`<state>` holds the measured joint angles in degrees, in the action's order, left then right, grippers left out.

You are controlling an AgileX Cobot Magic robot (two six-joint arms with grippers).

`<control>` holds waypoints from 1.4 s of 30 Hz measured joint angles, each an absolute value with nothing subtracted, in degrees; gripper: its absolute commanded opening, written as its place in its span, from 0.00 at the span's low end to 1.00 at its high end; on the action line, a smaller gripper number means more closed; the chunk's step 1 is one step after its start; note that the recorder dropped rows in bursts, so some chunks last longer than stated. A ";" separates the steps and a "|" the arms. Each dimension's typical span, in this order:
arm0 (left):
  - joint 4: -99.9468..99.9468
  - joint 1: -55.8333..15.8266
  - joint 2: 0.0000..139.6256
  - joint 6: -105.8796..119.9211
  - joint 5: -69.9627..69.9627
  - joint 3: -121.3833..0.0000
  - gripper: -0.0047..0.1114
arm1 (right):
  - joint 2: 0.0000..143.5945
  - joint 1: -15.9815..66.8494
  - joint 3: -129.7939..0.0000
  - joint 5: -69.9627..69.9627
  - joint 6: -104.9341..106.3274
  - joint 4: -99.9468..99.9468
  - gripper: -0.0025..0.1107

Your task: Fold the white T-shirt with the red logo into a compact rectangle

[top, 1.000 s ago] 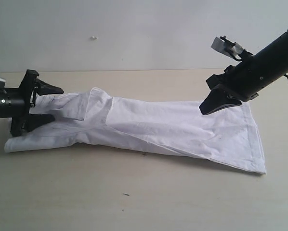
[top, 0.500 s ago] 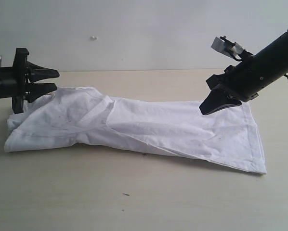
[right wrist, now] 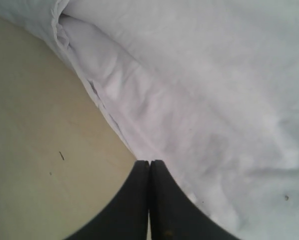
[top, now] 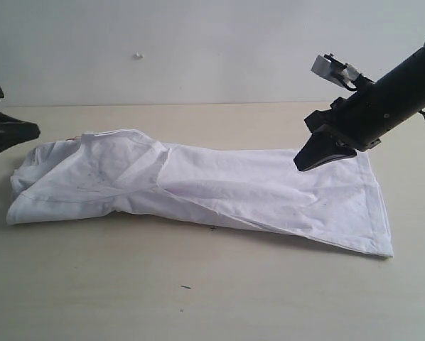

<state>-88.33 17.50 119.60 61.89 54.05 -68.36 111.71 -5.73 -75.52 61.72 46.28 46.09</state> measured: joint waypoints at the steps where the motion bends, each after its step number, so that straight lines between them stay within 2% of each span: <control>1: -85.79 18.25 119.22 61.89 52.83 -68.36 0.10 | 111.71 -5.73 -75.52 61.80 46.39 46.09 0.02; 2: -83.93 19.13 118.84 61.75 51.87 -68.36 0.16 | 111.71 -5.73 -75.52 61.80 46.49 46.09 0.02; 4: -80.28 20.71 117.91 61.49 49.73 -68.36 0.35 | 111.71 -5.73 -75.52 62.18 46.49 46.09 0.02; 7: -74.51 23.06 117.11 60.94 47.86 -69.24 0.76 | 111.71 -5.73 -75.52 62.63 46.71 46.09 0.02; 9: -69.57 24.23 117.04 58.15 47.19 -70.77 0.87 | 111.71 -5.73 -75.52 62.75 46.71 46.09 0.02; 14: -52.61 24.49 119.78 50.70 50.11 -75.37 0.84 | 111.71 -5.73 -75.52 62.83 46.90 46.09 0.02; 20: -52.32 24.26 124.92 50.53 55.79 -77.54 0.74 | 111.71 -5.73 -75.52 62.95 46.90 46.09 0.02; 29: -62.14 23.10 128.53 55.23 58.10 -78.14 0.74 | 111.71 -5.73 -75.52 63.07 46.90 46.09 0.02; 35: -65.16 18.46 131.08 58.33 61.23 -79.18 0.74 | 111.71 -5.73 -75.52 63.07 46.90 46.09 0.02; 39: -65.30 15.99 134.01 58.86 68.09 -81.82 0.73 | 111.71 -5.73 -75.52 63.07 46.90 46.09 0.02; 41: -65.19 15.07 135.23 58.86 70.69 -83.10 0.69 | 111.71 -5.73 -75.52 63.07 46.90 46.09 0.02; 42: -64.75 14.62 135.54 58.86 71.40 -83.45 0.62 | 111.71 -5.73 -75.52 63.07 46.90 46.09 0.02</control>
<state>-64.75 14.62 135.54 58.86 71.40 -83.45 111.71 -5.73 -75.52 63.07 46.90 46.09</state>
